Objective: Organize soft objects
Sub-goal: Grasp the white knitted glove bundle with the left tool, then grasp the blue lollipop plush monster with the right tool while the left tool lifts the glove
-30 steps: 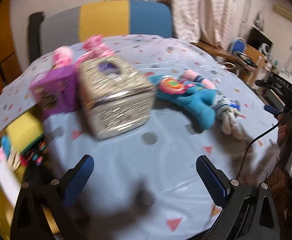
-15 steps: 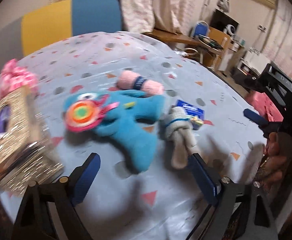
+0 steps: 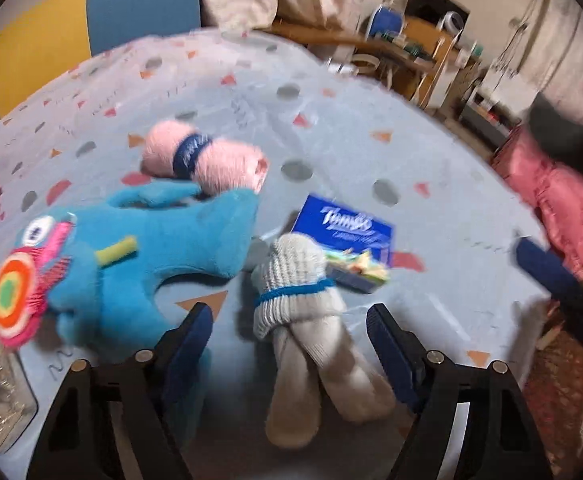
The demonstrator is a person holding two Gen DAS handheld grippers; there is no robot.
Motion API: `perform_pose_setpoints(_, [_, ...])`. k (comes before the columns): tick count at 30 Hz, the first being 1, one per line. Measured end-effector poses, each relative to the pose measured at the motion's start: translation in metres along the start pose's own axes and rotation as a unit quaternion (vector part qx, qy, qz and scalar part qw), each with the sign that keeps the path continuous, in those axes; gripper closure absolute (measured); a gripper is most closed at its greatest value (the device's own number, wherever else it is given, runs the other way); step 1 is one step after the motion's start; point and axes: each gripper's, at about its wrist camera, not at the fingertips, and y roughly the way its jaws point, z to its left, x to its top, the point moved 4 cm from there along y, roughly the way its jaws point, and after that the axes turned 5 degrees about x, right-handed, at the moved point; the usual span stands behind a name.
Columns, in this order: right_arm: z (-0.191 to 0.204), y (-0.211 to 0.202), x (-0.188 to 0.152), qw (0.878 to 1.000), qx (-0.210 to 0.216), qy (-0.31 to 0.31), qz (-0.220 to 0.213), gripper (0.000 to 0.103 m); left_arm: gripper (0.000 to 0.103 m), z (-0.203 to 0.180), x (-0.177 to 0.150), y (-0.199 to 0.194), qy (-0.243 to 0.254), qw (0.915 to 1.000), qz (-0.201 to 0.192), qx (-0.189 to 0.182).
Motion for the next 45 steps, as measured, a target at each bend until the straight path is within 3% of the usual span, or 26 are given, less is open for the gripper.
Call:
perform_pose_setpoints(1, [0.000,0.000,0.000,1.000,0.000,0.000,0.001,0.015,0.051,-0.001,0.000,0.008,0.002,0.9999,0.007,0.007])
perform_pose_setpoints(4, [0.000,0.001,0.000,1.000,0.001,-0.003,0.003,0.015,0.064,-0.004,-0.004,0.034,0.011,0.9992,0.036,0.016])
perform_pose_setpoints(9, [-0.001,0.004,-0.002,1.000,0.004,0.001,0.013,0.015,0.065,-0.002,-0.016,0.016,0.032,0.9993,0.001,0.021])
perform_pose_setpoints(14, [-0.001,0.008,-0.005,1.000,0.003,0.002,0.024,0.015,0.064,0.010,-0.038,-0.034,0.048,0.9972,-0.057,0.005])
perform_pose_setpoints(16, [0.000,0.011,-0.008,0.999,0.006,-0.001,0.035,0.015,0.064,0.025,-0.054,-0.058,0.041,0.9960,-0.078,0.015])
perform_pose_setpoints(19, [0.005,0.019,-0.014,0.998,0.009,-0.011,0.058,0.015,0.064,0.053,-0.082,-0.083,0.003,0.9969,-0.078,0.011])
perform_pose_setpoints(22, [0.011,0.026,-0.020,0.997,0.008,-0.027,0.078,0.015,0.064,0.085,-0.117,-0.101,-0.033,0.9961,-0.072,0.040])
perform_pose_setpoints(27, [0.024,0.036,-0.034,0.992,-0.001,-0.071,0.108,0.015,0.059,0.131,-0.166,-0.097,-0.094,0.9907,-0.031,0.093])
perform_pose_setpoints(29, [0.031,0.042,-0.042,0.987,0.001,-0.091,0.129,0.015,0.059,0.143,-0.178,-0.092,-0.111,0.9897,-0.029,0.085])
perform_pose_setpoints(34, [0.051,0.058,-0.072,0.969,0.002,-0.157,0.191,0.015,0.058,0.144,-0.183,-0.090,-0.098,0.9889,-0.066,0.091])
perform_pose_setpoints(37, [0.071,0.070,-0.097,0.946,-0.004,-0.227,0.232,0.015,0.058,0.144,-0.184,-0.088,-0.097,0.9885,-0.071,0.093])
perform_pose_setpoints(39, [0.081,0.074,-0.108,0.932,-0.012,-0.269,0.242,0.023,0.058,0.143,-0.183,-0.085,-0.099,0.9884,-0.074,0.089])
perform_pose_setpoints(45, [0.111,0.109,-0.126,0.890,-0.035,-0.359,0.279,0.023,0.058,0.149,-0.188,-0.089,-0.099,0.9880,-0.083,0.085])
